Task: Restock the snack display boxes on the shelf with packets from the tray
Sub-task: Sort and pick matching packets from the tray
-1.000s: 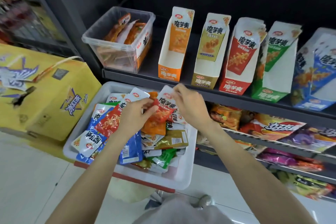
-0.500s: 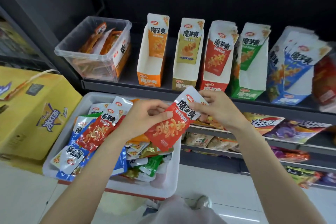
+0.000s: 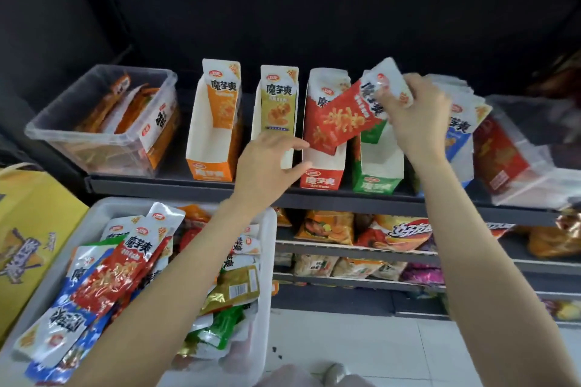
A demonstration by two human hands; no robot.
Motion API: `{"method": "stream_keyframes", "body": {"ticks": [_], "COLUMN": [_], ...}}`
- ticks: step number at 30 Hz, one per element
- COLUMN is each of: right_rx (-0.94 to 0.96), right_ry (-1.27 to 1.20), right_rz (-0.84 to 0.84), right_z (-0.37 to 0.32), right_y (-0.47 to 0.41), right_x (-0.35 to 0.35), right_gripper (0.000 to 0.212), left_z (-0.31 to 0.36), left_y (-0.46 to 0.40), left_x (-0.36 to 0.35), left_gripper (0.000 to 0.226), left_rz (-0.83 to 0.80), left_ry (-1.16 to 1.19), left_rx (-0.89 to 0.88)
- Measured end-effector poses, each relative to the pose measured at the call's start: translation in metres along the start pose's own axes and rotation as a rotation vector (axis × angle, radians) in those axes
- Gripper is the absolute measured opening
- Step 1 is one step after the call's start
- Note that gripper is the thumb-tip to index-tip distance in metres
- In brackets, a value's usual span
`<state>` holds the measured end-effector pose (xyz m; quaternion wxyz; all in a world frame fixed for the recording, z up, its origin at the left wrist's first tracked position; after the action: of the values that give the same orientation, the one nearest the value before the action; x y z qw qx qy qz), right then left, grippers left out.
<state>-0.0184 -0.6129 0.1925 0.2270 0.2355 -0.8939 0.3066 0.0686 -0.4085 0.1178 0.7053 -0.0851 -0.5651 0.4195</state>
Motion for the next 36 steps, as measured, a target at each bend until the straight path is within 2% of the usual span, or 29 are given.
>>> {"method": "stream_keyframes", "body": {"ticks": [3, 7, 10, 13, 16, 24, 26, 28, 30, 32, 34, 36], "right_rx": [0.122, 0.229, 0.238, 0.203, 0.204, 0.175, 0.144, 0.125, 0.19, 0.283, 0.341, 0.334], "right_ry": [0.218, 0.42, 0.491, 0.424, 0.244, -0.113, -0.189, -0.204, -0.122, 0.038, 0.215, 0.285], "right_rz": [-0.084, -0.161, -0.145, -0.071, -0.013, 0.001, -0.103, -0.341, -0.583, -0.79, -0.946, -1.03], "right_z": [-0.018, -0.019, -0.015, -0.012, -0.007, -0.019, -0.028, -0.038, -0.047, -0.049, -0.044, -0.037], "right_y": [-0.012, -0.017, -0.018, -0.016, -0.004, 0.08, 0.108, 0.14, 0.175, 0.208, 0.236, 0.253], "right_x": [-0.037, -0.077, -0.088, -0.084, -0.07, -0.033, -0.036, -0.058, -0.091, -0.126, -0.157, -0.182], "right_gripper": [0.023, 0.03, 0.032, 0.036, 0.04, 0.025, 0.018, 0.016, 0.016, 0.018, 0.028, 0.038], "left_z": [-0.003, -0.006, -0.007, -0.006, -0.005, -0.001, -0.004, -0.012, -0.025, -0.044, -0.067, -0.085], "left_y": [-0.001, 0.0, -0.002, -0.003, -0.002, 0.018, 0.035, 0.064, 0.097, 0.127, 0.155, 0.184], "left_x": [-0.015, -0.02, -0.019, -0.021, -0.022, 0.011, 0.031, 0.052, 0.068, 0.07, 0.058, 0.046], "left_gripper": [0.029, 0.022, 0.017, 0.015, 0.018, 0.026, 0.022, 0.02, 0.021, 0.025, 0.026, 0.03], "left_rz": [-0.068, -0.085, -0.074, -0.084, -0.079, 0.149, 0.263, 0.376, 0.398, 0.262, -0.006, -0.238], "left_ry": [-0.126, -0.129, -0.115, -0.112, -0.093, 0.065, 0.151, 0.211, 0.205, 0.148, 0.023, -0.131], "left_rx": [-0.065, -0.071, -0.066, -0.068, -0.069, -0.047, -0.005, 0.047, 0.125, 0.229, 0.291, 0.305]}}
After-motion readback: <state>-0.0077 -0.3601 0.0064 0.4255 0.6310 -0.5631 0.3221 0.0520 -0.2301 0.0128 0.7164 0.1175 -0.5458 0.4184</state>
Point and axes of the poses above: each hand's wrist, its own y-axis away from the middle knuckle, its own x-axis out of the back of the hand, z = x × y, the point moved 7 cm from there along -y, towards the middle knuckle, and after that the axes turned 8 degrees about -x, right-handed, at the moved point
